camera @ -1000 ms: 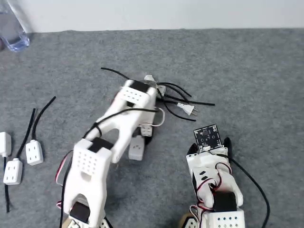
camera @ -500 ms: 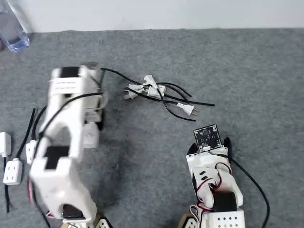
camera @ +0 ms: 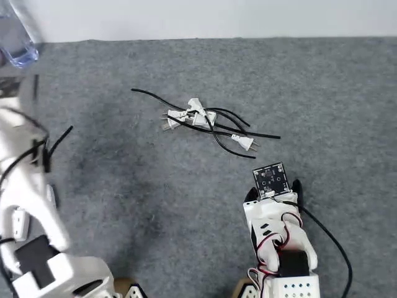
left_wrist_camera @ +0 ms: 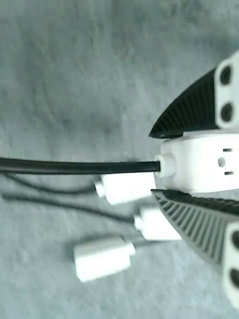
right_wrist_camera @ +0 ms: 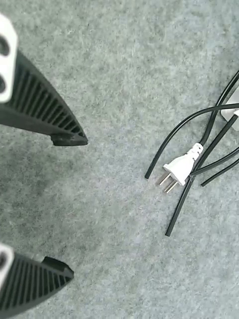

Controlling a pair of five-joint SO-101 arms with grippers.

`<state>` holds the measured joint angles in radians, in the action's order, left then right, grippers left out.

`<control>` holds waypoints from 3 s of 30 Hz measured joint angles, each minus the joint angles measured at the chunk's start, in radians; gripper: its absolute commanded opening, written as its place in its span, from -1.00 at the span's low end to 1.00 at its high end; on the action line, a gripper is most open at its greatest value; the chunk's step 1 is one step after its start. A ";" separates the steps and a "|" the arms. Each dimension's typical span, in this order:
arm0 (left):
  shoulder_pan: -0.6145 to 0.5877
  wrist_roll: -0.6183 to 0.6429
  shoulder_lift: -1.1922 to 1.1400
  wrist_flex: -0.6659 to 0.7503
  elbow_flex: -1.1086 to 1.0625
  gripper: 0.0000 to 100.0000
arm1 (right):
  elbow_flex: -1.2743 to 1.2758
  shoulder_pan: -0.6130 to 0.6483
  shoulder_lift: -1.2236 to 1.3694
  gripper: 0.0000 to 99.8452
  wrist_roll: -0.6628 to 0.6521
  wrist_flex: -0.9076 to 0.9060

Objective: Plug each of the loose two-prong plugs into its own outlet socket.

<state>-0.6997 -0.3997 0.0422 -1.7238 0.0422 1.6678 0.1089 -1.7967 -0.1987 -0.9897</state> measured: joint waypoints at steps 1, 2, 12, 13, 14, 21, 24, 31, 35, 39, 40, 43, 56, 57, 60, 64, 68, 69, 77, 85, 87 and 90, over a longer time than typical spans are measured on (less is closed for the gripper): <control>-0.028 -0.025 0.000 0.008 0.000 -0.97 | 0.000 0.000 0.000 -0.30 0.000 0.000; -0.058 -0.044 0.000 0.034 0.000 -0.97 | 0.000 0.000 0.000 -0.30 0.000 0.000; -0.186 -0.140 -0.152 0.224 -0.083 -0.97 | 0.000 0.000 0.000 -0.30 0.000 0.000; -0.189 -0.141 -0.183 0.226 -0.083 -0.97 | 0.000 0.000 0.000 -0.30 0.000 0.000; -0.190 -0.143 -0.210 0.227 -0.080 -0.95 | 0.000 0.000 0.000 -0.29 0.000 0.000; -0.204 -0.242 -0.339 0.209 0.071 -0.74 | 0.000 0.000 0.000 -0.29 0.000 0.000; -0.224 -0.242 -0.341 0.176 0.137 -0.73 | 0.000 0.000 0.000 -0.29 0.000 0.000; -0.229 -0.242 -0.341 0.152 0.233 -0.73 | 0.000 0.000 0.000 -0.29 0.000 0.000; -0.209 -0.242 -0.341 0.152 0.235 -0.73 | 0.000 0.000 0.000 -0.29 0.000 0.000; -0.207 -0.249 -0.341 0.123 0.236 -0.67 | 0.000 0.000 0.000 -0.29 0.000 0.000; -0.201 -0.252 -0.341 0.101 0.236 -0.61 | 0.000 0.000 0.000 -0.29 0.000 0.000; -0.170 -0.282 -0.341 0.044 0.239 -0.45 | 0.000 0.000 0.000 -0.29 0.000 0.000; -0.149 -0.302 -0.341 0.009 0.239 -0.35 | 0.000 0.000 0.000 -0.29 0.000 0.000; -0.143 -0.281 -0.341 0.003 0.239 -0.35 | 0.000 -0.003 0.000 -0.29 0.000 0.000; -0.120 -0.195 -0.341 0.000 0.186 -0.35 | -0.002 -0.035 -0.005 -0.30 0.000 0.020; -0.072 -0.153 -0.339 0.002 0.092 -0.35 | -0.002 -0.075 -0.005 -0.30 0.000 0.021; -0.055 -0.029 -0.292 0.114 0.018 -0.35 | -0.002 -0.074 -0.005 -0.30 -0.061 0.021; -0.044 0.008 -0.272 0.146 -0.008 -0.35 | -0.002 -0.072 -0.005 -0.30 -0.095 0.021; 0.189 0.295 -0.061 0.408 -0.345 -0.35 | -0.028 -0.078 -0.005 -0.30 -0.153 0.025; 0.356 0.402 0.417 0.574 -0.660 -0.35 | -0.149 -0.075 -0.005 -0.30 -0.084 0.025; 0.361 0.404 0.562 0.644 -0.778 -0.35 | -0.173 -0.075 -0.005 -0.30 -0.063 0.025; 0.365 0.384 0.764 0.778 -0.987 -0.35 | -0.209 -0.075 -0.005 -0.30 -0.055 0.021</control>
<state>-0.3345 -0.0161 0.8063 -0.9459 -0.9444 1.4592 0.0338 -1.8013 -0.2539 -0.9682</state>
